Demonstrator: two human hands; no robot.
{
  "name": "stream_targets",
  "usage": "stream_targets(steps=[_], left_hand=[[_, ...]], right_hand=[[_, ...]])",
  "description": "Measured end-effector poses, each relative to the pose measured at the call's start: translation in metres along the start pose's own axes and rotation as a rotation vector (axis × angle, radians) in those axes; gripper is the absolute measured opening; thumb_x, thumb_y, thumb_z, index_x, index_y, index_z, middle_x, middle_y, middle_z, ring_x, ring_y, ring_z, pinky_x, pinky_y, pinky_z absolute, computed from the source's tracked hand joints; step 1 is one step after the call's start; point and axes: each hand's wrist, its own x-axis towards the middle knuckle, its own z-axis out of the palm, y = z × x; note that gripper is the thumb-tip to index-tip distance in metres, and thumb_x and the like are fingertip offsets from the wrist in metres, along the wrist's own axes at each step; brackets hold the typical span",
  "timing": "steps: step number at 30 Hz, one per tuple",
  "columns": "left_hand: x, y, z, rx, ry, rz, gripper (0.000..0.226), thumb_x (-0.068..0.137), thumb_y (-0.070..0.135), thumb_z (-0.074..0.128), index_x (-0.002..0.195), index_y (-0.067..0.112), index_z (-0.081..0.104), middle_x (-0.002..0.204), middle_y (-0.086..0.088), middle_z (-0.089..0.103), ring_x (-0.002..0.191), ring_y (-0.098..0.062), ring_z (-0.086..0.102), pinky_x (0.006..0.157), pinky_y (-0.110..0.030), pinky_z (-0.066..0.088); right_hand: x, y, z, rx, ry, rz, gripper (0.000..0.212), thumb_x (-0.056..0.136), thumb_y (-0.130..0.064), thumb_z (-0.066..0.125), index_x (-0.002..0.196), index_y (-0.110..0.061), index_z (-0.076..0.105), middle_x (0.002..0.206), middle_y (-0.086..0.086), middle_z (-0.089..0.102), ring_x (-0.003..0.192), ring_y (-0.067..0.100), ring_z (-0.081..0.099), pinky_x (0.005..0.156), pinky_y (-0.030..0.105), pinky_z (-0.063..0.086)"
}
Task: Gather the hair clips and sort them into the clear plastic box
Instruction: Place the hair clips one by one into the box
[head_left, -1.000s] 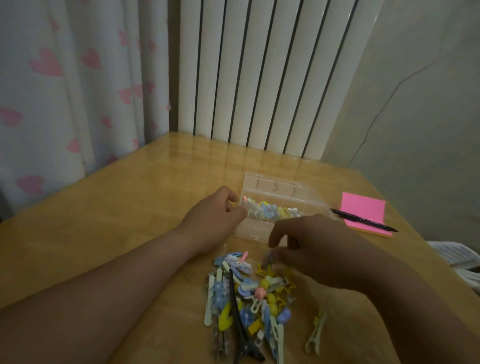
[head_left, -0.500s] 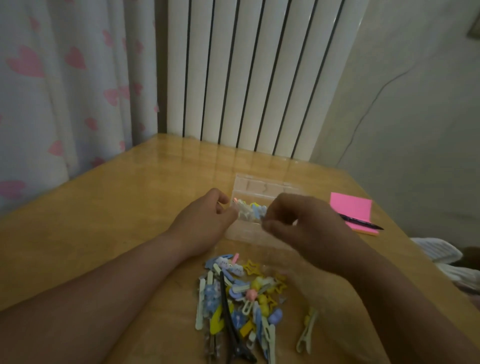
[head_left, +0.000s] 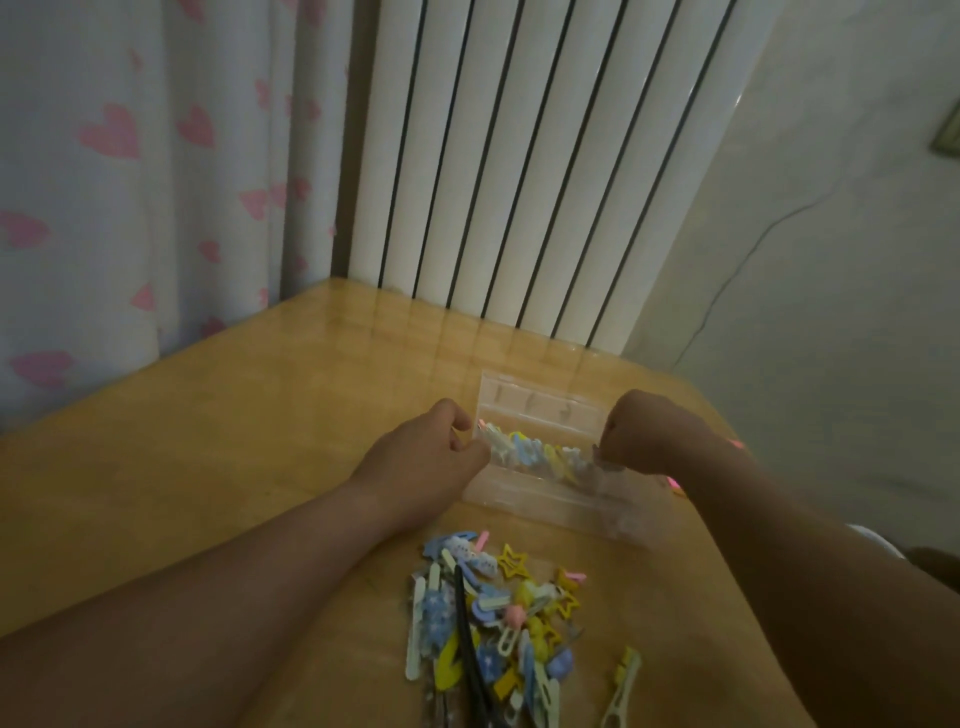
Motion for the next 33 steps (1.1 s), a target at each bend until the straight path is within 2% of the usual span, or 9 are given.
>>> stream_targets(steps=[5,8,11,16,19,22,25,29,33], left_hand=[[0.001,0.0,-0.001,0.013,0.001,0.003,0.042,0.099,0.057,0.055,0.131,0.029,0.054,0.099,0.013,0.065,0.089,-0.017,0.064,0.076,-0.037,0.051],[0.001,-0.001,0.0,0.015,0.002,0.0,0.043,0.098,0.059,0.055,0.13,0.031,0.054,0.099,0.015,0.065,0.093,-0.018,0.065,0.082,-0.039,0.054],[0.0,0.0,0.0,0.019,-0.003,-0.003,0.044,0.098,0.059,0.054,0.132,0.031,0.053,0.1,0.014,0.065,0.092,-0.018,0.065,0.08,-0.038,0.053],[-0.001,0.003,-0.002,0.025,0.001,-0.008,0.044,0.099,0.059,0.055,0.132,0.03,0.055,0.101,0.013,0.066,0.093,-0.016,0.066,0.084,-0.039,0.055],[-0.003,0.006,-0.003,0.025,0.007,-0.007,0.042,0.101,0.056,0.057,0.131,0.027,0.056,0.1,0.011,0.067,0.091,-0.014,0.066,0.083,-0.039,0.055],[-0.003,0.008,-0.003,0.031,0.016,-0.006,0.04,0.101,0.055,0.057,0.13,0.027,0.056,0.1,0.01,0.067,0.091,-0.013,0.066,0.082,-0.04,0.055],[-0.003,0.009,-0.003,0.027,0.021,-0.005,0.041,0.102,0.054,0.057,0.132,0.026,0.056,0.099,0.01,0.067,0.089,-0.012,0.066,0.079,-0.038,0.054],[-0.003,0.01,-0.003,0.012,0.022,-0.008,0.037,0.103,0.05,0.058,0.131,0.026,0.057,0.099,0.008,0.067,0.089,-0.011,0.066,0.081,-0.039,0.054],[-0.005,0.01,-0.003,0.004,0.021,-0.003,0.033,0.103,0.049,0.058,0.128,0.027,0.057,0.097,0.007,0.067,0.089,-0.014,0.066,0.083,-0.042,0.054]], right_hand=[[0.014,-0.002,0.008,-0.026,-0.027,-0.005,0.019,0.077,-0.031,0.081,0.081,-0.013,0.074,0.08,0.005,0.07,0.076,0.024,0.068,0.067,0.03,0.056],[0.008,0.002,0.008,0.057,-0.021,-0.013,0.021,0.083,-0.03,0.082,0.091,-0.01,0.083,0.085,0.005,0.078,0.083,0.023,0.073,0.082,0.041,0.065],[-0.012,0.006,0.006,0.203,0.113,-0.009,0.013,0.092,-0.026,0.074,0.091,-0.017,0.083,0.084,0.0,0.078,0.08,0.02,0.072,0.079,0.045,0.065],[-0.074,-0.007,0.002,0.542,0.374,-0.169,0.013,0.1,-0.03,0.068,0.101,-0.024,0.08,0.089,-0.012,0.073,0.079,0.003,0.066,0.067,0.025,0.051],[-0.114,-0.018,0.001,0.652,0.278,-0.36,0.009,0.099,-0.031,0.069,0.095,-0.033,0.077,0.086,-0.014,0.075,0.074,-0.007,0.066,0.062,0.013,0.048],[-0.133,-0.026,0.006,0.504,0.066,-0.475,0.007,0.095,-0.038,0.072,0.101,-0.039,0.077,0.091,-0.019,0.074,0.086,-0.005,0.068,0.078,0.023,0.059],[-0.139,-0.033,0.014,0.287,-0.085,-0.511,0.021,0.093,-0.048,0.072,0.114,-0.043,0.074,0.097,-0.018,0.072,0.086,-0.002,0.067,0.08,0.026,0.06],[-0.14,-0.039,0.018,0.179,-0.099,-0.555,0.03,0.091,-0.05,0.074,0.119,-0.04,0.073,0.1,-0.018,0.07,0.084,0.0,0.063,0.077,0.027,0.057],[-0.143,-0.04,0.016,0.219,-0.094,-0.582,0.017,0.092,-0.042,0.076,0.106,-0.034,0.071,0.099,-0.014,0.069,0.089,0.005,0.062,0.08,0.032,0.056]])
